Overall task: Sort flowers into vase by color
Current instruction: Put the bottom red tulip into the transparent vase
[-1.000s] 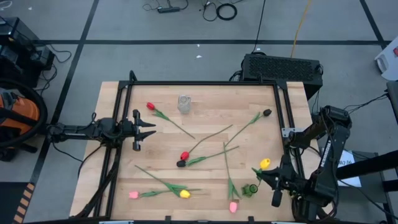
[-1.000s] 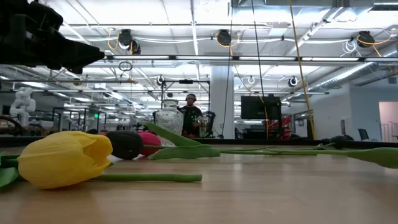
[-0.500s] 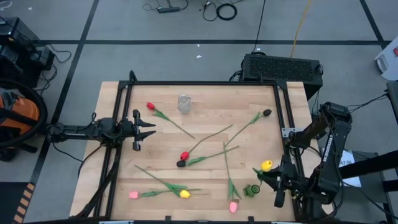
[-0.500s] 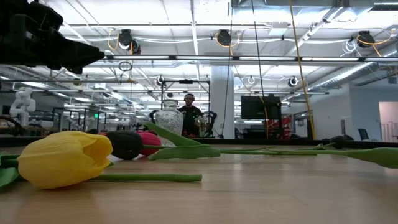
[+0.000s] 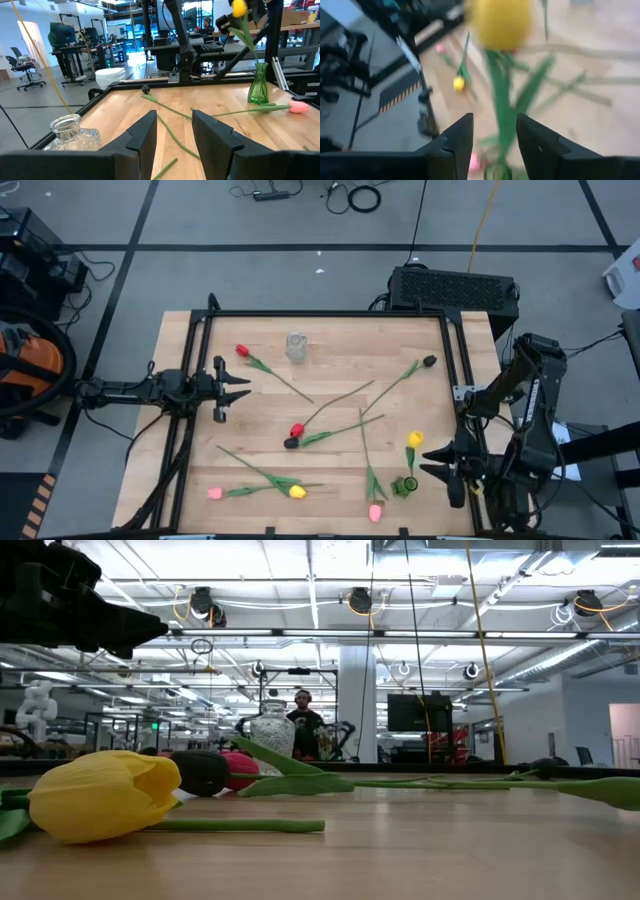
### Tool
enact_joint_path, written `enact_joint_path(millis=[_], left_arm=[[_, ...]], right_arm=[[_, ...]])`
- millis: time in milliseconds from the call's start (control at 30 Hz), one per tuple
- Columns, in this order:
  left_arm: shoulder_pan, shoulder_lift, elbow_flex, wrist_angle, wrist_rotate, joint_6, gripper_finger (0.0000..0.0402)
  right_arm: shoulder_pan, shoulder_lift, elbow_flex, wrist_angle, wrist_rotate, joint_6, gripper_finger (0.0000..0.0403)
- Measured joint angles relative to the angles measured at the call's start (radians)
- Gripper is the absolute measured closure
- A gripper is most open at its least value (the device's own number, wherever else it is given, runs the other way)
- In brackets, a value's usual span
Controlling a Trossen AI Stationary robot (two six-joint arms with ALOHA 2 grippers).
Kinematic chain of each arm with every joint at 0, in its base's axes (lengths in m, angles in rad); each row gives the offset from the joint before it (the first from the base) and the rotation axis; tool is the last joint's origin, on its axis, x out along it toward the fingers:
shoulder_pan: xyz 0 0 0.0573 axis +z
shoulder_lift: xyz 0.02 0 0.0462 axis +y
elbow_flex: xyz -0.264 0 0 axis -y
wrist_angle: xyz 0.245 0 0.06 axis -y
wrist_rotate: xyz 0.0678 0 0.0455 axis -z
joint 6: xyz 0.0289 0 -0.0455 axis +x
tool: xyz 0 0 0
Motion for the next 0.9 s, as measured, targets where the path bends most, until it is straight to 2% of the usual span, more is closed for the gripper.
enact_joint_path(millis=[100, 267, 533, 633, 767, 900], left_arm=[[0.000, 0.000, 0.000, 0.000, 0.000, 0.000, 0.0269], [0.000, 0.000, 0.000, 0.000, 0.000, 0.000, 0.0269], [0.000, 0.000, 0.000, 0.000, 0.000, 0.000, 0.0269], [0.000, 0.000, 0.000, 0.000, 0.000, 0.000, 0.0269], [0.000, 0.000, 0.000, 0.000, 0.000, 0.000, 0.0269], [0.000, 0.000, 0.000, 0.000, 0.000, 0.000, 0.0269]], right_arm=[[0.000, -0.041, 0.008, 0.000, -0.123, 0.029, 0.0257], [0.000, -0.091, 0.008, -0.021, -0.255, 0.173, 0.0270], [-0.025, -0.100, 0.008, -0.142, -0.571, 0.324, 0.0324], [-0.058, -0.097, 0.008, -0.181, -0.620, 0.318, 0.0353], [-0.082, -0.099, 0.008, -0.235, -0.632, 0.315, 0.0386], [-0.101, -0.100, 0.008, -0.235, -0.695, 0.316, 0.0401]])
